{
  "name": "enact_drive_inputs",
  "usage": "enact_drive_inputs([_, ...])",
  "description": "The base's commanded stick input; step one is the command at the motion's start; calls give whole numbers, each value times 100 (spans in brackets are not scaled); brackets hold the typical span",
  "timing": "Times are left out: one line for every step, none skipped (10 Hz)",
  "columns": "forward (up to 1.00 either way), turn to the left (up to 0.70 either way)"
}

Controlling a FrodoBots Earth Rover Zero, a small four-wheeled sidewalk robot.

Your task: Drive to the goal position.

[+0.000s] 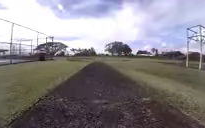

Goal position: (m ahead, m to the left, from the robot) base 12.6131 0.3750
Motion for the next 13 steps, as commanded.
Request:
enact_drive_inputs([50, 0])
enact_drive_inputs([50, 0])
enact_drive_inputs([50, 0])
enact_drive_inputs([50, 0])
enact_drive_inputs([50, 0])
enact_drive_inputs([50, 0])
enact_drive_inputs([50, 0])
enact_drive_inputs([50, 0])
enact_drive_inputs([50, 0])
enact_drive_inputs([50, 0])
enact_drive_inputs([50, 0])
enact_drive_inputs([50, 0])
enact_drive_inputs([50, 0])
